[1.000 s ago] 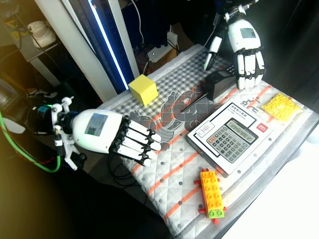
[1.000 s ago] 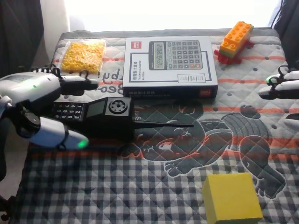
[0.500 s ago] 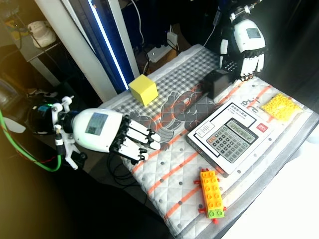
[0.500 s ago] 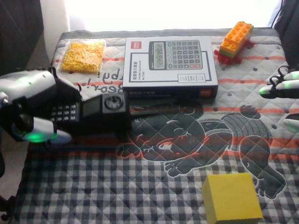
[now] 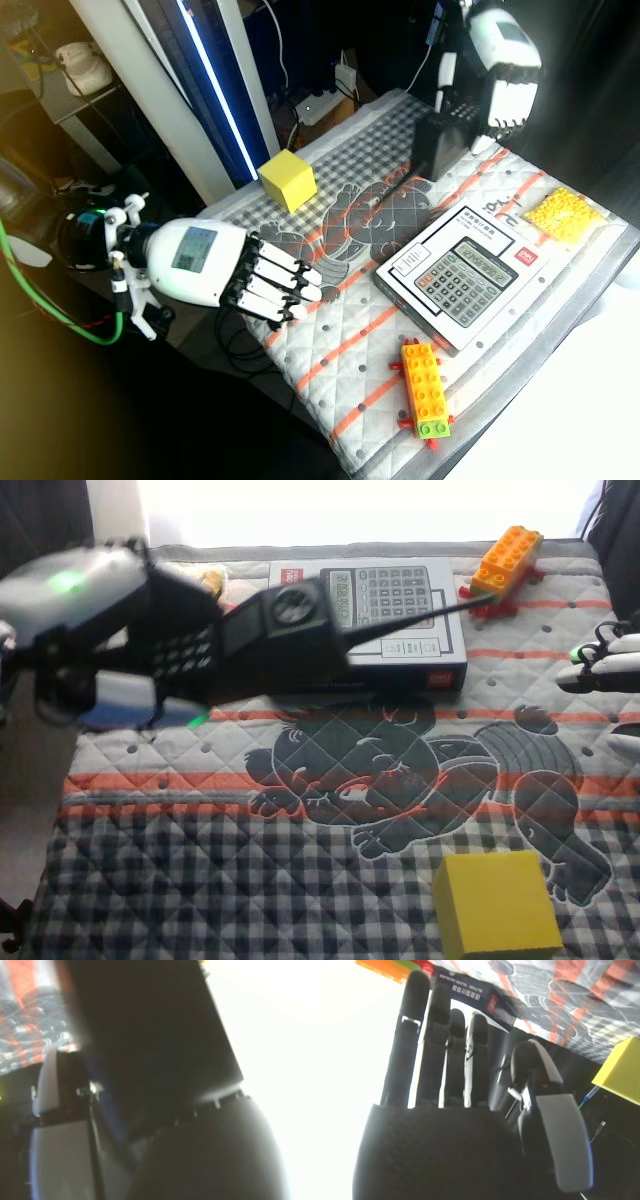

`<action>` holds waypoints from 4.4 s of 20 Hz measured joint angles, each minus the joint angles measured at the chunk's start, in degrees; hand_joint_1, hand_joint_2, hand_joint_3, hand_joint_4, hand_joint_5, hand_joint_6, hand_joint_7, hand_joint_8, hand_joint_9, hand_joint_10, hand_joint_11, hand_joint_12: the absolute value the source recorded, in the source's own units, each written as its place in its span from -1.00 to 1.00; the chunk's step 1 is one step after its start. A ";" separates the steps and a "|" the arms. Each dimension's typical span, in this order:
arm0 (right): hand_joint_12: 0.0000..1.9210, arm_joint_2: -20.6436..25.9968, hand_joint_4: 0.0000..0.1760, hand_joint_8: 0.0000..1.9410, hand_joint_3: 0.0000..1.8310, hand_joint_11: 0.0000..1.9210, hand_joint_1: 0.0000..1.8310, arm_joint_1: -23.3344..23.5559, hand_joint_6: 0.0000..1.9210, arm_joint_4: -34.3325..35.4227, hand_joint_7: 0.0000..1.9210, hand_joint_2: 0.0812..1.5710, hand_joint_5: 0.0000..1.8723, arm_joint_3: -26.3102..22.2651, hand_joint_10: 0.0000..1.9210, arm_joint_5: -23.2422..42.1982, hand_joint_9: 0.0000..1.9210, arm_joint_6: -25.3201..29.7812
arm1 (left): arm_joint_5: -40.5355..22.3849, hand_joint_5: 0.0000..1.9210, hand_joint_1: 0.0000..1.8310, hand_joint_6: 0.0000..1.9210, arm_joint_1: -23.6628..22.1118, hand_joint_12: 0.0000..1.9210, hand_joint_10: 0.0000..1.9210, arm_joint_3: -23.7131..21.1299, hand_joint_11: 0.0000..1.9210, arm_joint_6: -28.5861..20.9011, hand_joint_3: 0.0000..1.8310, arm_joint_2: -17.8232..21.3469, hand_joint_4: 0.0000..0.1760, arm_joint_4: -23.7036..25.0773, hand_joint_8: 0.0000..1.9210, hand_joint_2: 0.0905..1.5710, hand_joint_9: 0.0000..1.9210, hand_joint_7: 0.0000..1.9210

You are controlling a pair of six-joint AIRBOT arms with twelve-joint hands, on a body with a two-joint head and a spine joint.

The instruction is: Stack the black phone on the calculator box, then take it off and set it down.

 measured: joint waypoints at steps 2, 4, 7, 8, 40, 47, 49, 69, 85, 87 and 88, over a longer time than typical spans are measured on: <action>0.01 -0.28 -1.00 -1.00 -1.00 -0.35 -0.43 0.00 -1.00 0.15 -0.45 0.75 -0.38 0.02 -0.99 0.02 -0.22 -0.02 | 0.68 -0.03 0.50 0.07 -2.21 0.32 0.01 1.79 -0.01 -0.09 -1.00 -1.70 -1.00 0.42 -0.11 0.33 0.12 0.11; 0.13 -0.70 -0.97 -1.00 -1.00 -0.33 -0.40 0.00 -1.00 -0.26 -0.42 0.74 -0.36 0.02 -0.98 -0.07 -0.10 0.07 | 2.84 -0.04 0.51 0.09 -5.31 0.25 -0.02 4.79 -0.11 -0.09 -1.00 -4.22 -1.00 0.02 -0.22 0.32 0.13 0.16; 0.10 -1.18 -1.00 -1.00 -1.00 -0.42 -0.42 0.24 -1.00 -0.04 -0.40 0.74 -0.35 0.68 -1.00 0.04 -0.16 0.11 | 5.73 -0.06 0.52 0.10 -8.83 0.17 -0.02 8.59 -0.04 -0.57 -1.00 -7.98 -1.00 0.94 -0.21 0.32 0.16 0.14; 0.03 -1.22 -1.00 -1.00 -1.00 -0.45 -0.43 0.24 -1.00 0.00 -0.40 0.74 -0.34 0.72 -1.00 0.02 -0.19 0.09 | 7.15 -0.06 0.51 0.12 -10.10 0.21 0.00 10.12 -0.11 -0.61 -1.00 -9.81 -1.00 1.14 -0.19 0.32 0.12 0.14; -0.80 -3.89 -0.90 -1.00 -1.00 -0.62 -0.39 2.23 -1.00 -3.45 -0.42 0.64 -0.33 2.75 -1.00 1.14 -0.49 5.66 | 14.12 -0.77 -0.02 -1.00 -9.70 -0.51 -0.99 24.28 -1.00 -1.60 -1.00 -24.85 0.02 -4.81 -0.99 0.17 -0.81 -0.78; -0.86 -5.20 -0.48 -1.00 -1.00 -0.56 -0.23 6.08 -1.00 -2.10 -0.47 0.53 -0.35 3.26 -1.00 9.20 -0.52 6.62 | -1.09 -0.81 0.01 -1.00 -2.12 -0.60 -1.00 11.19 -1.00 -4.76 -1.00 -13.46 0.57 -4.55 -1.00 0.12 -0.88 -0.83; -0.85 -5.73 -0.36 -0.99 -1.00 -0.53 -0.21 7.08 -0.99 -2.16 -0.45 0.51 -0.33 3.52 -0.99 8.46 -0.49 6.64 | -4.00 -0.85 0.02 -1.00 -1.57 -0.77 -1.00 9.31 -1.00 -5.27 -1.00 -11.28 0.46 -4.31 -1.00 0.11 -0.92 -0.89; 0.19 -18.18 0.64 -1.00 -1.00 -0.90 -0.21 25.44 -1.00 -1.75 -0.68 0.11 -0.75 13.55 -0.98 -5.16 -0.61 2.05 | -33.40 -0.96 0.11 -1.00 26.14 -1.00 -1.00 -5.18 -1.00 -24.61 -0.99 1.14 1.00 -12.46 -1.00 0.06 -1.00 -1.00; 0.34 -26.14 -1.00 -0.05 -1.00 0.12 0.39 29.53 -0.16 -2.34 0.17 0.35 0.05 21.59 -0.53 -17.79 0.37 2.38 | -35.74 -1.00 -0.15 -1.00 29.49 -0.98 -1.00 -4.31 -0.96 -30.16 -1.00 -0.39 0.93 -14.84 -1.00 -0.02 -1.00 -1.00; 0.15 -26.14 -1.00 -0.26 -1.00 -0.01 0.51 29.53 -0.16 -2.34 0.17 0.32 0.06 21.59 0.05 -17.79 0.14 2.34 | -35.76 -0.98 -0.13 -1.00 29.66 -0.98 -1.00 -4.31 -0.97 -30.60 -1.00 -0.39 1.00 -14.80 -1.00 -0.03 -1.00 -1.00; 0.11 -26.14 -1.00 -0.24 -1.00 -0.03 0.52 29.55 -0.06 -2.38 0.15 0.34 0.01 21.59 0.11 -17.77 0.09 2.36 | -36.04 -0.98 -0.14 -0.99 29.90 -0.98 -1.00 -4.31 -0.98 -30.77 -1.00 -0.39 0.89 -14.82 -1.00 -0.03 -1.00 -1.00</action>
